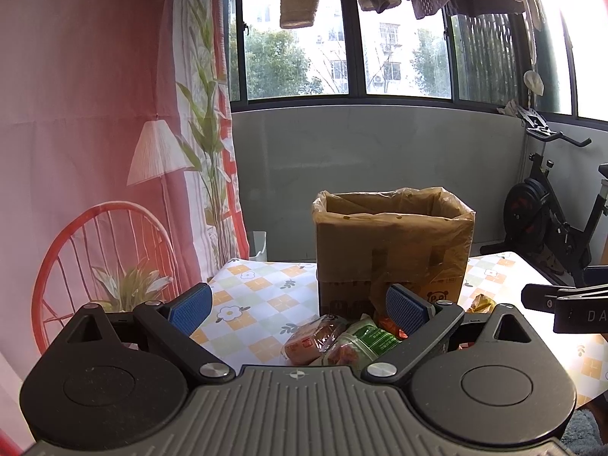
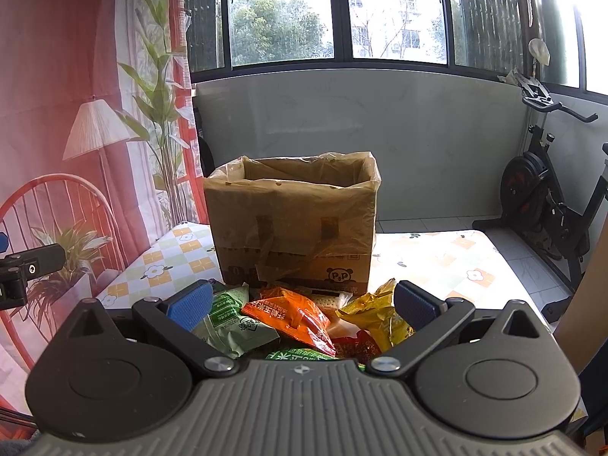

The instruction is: Organize snacks

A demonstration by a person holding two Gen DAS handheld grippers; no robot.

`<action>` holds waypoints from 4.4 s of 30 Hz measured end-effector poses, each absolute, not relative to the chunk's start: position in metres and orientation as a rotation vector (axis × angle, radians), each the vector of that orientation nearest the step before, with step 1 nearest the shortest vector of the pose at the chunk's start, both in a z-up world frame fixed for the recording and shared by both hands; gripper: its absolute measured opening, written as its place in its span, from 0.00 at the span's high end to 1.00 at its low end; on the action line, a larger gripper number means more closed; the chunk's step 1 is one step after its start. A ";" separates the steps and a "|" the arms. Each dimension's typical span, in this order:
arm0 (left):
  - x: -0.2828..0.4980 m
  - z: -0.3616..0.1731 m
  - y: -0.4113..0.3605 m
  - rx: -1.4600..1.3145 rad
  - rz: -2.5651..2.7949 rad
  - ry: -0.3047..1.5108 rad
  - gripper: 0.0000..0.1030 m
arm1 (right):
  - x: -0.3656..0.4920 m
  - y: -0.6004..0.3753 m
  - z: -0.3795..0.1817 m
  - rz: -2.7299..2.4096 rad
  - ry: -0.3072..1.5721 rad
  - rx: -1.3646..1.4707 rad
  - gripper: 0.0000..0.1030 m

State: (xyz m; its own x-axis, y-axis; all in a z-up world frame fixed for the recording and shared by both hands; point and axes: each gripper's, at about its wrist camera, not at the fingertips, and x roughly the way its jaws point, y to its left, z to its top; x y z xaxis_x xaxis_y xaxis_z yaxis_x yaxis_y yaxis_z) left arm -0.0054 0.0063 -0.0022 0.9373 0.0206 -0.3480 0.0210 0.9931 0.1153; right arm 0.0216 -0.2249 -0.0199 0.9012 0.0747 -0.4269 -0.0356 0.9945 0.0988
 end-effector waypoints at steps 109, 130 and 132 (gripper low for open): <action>0.187 -0.196 0.010 -0.477 -0.160 0.794 0.02 | 0.150 -0.252 -0.192 0.158 0.676 0.139 0.01; 0.153 -0.174 -0.005 -0.203 -0.245 0.759 0.25 | 0.141 -0.255 -0.185 0.162 0.689 0.176 0.01; 0.152 -0.174 -0.004 -0.199 -0.233 0.770 0.26 | 0.138 -0.258 -0.182 0.152 0.685 0.181 0.01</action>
